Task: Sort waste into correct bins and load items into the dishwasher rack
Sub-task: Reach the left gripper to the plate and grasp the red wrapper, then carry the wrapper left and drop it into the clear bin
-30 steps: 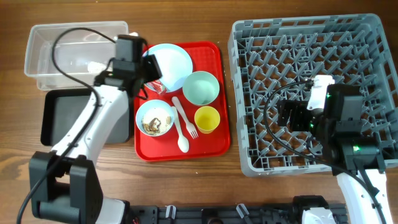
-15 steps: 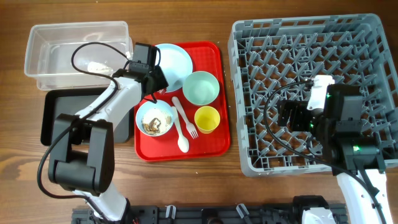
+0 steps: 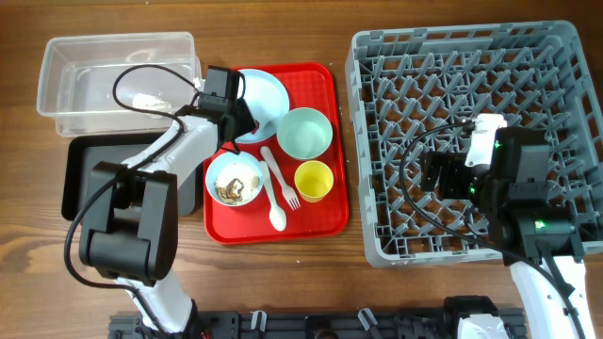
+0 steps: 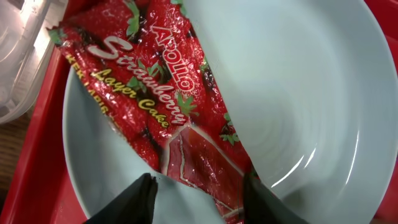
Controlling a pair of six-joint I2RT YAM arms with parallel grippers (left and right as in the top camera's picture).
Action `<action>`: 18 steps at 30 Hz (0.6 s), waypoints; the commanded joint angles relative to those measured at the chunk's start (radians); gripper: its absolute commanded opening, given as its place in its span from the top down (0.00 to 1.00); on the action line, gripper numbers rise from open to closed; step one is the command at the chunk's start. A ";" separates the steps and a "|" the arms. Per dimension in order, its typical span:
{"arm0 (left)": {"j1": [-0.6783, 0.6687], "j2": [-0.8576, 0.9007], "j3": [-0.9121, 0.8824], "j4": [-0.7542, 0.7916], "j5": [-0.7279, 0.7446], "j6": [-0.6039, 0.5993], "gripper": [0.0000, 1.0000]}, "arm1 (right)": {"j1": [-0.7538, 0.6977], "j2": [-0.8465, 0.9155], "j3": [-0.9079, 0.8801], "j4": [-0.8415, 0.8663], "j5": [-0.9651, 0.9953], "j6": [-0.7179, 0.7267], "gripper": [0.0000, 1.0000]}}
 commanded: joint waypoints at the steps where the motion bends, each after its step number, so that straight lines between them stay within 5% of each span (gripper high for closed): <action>1: -0.007 0.039 -0.005 0.033 -0.017 -0.003 0.41 | -0.003 0.004 0.023 0.002 -0.017 0.002 0.01; 7: -0.007 0.076 -0.005 0.135 -0.016 -0.003 0.44 | -0.003 0.004 0.023 0.002 -0.017 0.004 0.00; 8: -0.007 0.076 -0.005 0.135 -0.017 -0.003 0.47 | -0.003 0.004 0.023 0.002 -0.017 0.005 0.00; 13: -0.007 0.071 -0.004 0.147 -0.016 -0.003 0.96 | -0.003 0.004 0.023 0.002 -0.017 0.005 0.00; 18: -0.007 -0.027 -0.001 0.148 -0.016 0.009 0.96 | -0.003 0.004 0.023 0.001 -0.017 0.005 0.00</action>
